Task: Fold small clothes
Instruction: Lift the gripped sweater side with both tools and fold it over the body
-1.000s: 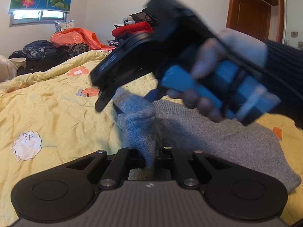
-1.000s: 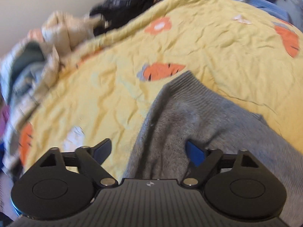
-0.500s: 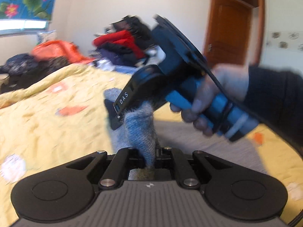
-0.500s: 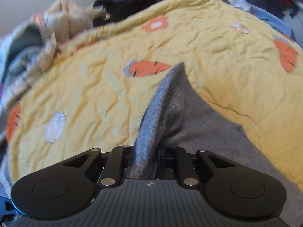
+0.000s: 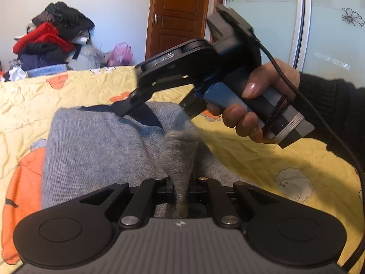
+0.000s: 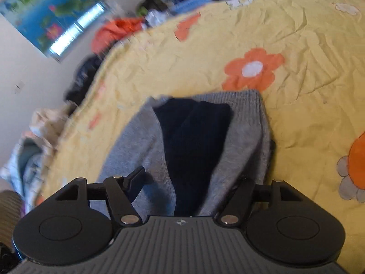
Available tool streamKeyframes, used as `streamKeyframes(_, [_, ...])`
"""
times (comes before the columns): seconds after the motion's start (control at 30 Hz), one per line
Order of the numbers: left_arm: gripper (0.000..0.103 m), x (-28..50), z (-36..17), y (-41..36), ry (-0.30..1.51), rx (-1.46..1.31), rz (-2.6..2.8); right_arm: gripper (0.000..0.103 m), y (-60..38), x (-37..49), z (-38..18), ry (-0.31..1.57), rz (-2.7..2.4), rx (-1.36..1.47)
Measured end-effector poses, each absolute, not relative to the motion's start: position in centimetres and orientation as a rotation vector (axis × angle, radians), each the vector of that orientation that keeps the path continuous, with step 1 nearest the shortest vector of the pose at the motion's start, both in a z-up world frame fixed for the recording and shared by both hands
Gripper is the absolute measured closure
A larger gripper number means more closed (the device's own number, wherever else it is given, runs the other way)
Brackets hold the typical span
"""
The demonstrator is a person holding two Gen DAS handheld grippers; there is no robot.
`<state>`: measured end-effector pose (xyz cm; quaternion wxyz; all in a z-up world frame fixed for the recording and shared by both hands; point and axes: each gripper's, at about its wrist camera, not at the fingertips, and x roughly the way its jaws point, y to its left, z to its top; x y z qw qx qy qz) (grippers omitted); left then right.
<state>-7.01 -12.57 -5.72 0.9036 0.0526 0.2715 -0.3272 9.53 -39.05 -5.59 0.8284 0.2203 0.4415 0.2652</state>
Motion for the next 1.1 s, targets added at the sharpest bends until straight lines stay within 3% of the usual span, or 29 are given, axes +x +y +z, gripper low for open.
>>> streamKeyframes(0.2, [0.096,-6.6,-5.2,-14.3,0.588,0.15,-0.714,0.036,-38.9,11.7,-6.4,0.913,0.543,0.551])
streamKeyframes(0.27, [0.096,-7.0,-5.5,-15.5,0.594,0.217,-0.738,0.078,-38.1,12.7,-6.9,0.934,0.507,0.492])
streamKeyframes(0.47, [0.094,-6.8,-7.4,-15.5,0.593,0.249,-0.773,0.081,-38.9,11.9,-6.7,0.892,0.503,0.421])
streamKeyframes(0.53, [0.091,-6.7,-7.0,-14.4,0.604,0.187,-0.783,0.073,-40.0,11.6,-7.8,0.867,0.475,0.447])
streamKeyframes(0.57, [0.09,-6.8,-6.5,-13.7,0.614,0.161,-0.796,0.059,-40.5,11.2,-7.8,0.845,0.47,0.484])
streamKeyframes(0.6, [0.086,-6.9,-5.9,-13.0,0.613,0.138,-0.808,0.052,-40.9,10.8,-7.6,0.839,0.453,0.518])
streamKeyframes(0.67, [0.064,-7.1,-4.6,-10.6,0.594,0.092,-0.823,0.031,-41.6,9.7,-6.5,0.804,0.44,0.573])
streamKeyframes(0.73, [0.013,-7.6,-3.7,-7.4,0.541,0.034,-0.826,0.022,-42.9,7.9,-5.1,0.704,0.406,0.597])
streamKeyframes(0.77, [0.009,-7.7,-3.4,-5.8,0.51,0.005,-0.816,0.02,-43.6,7.2,-4.6,0.674,0.39,0.608])
streamKeyframes(0.93, [0.008,-3.7,-2.0,-0.5,0.523,-0.131,-0.642,0.02,-44.8,6.4,-5.6,0.705,0.343,0.604])
streamKeyframes(1.1, [0.009,4.9,-4.4,1.5,0.732,-0.504,-0.516,0.02,-43.4,8.1,-8.0,0.773,0.334,0.623])
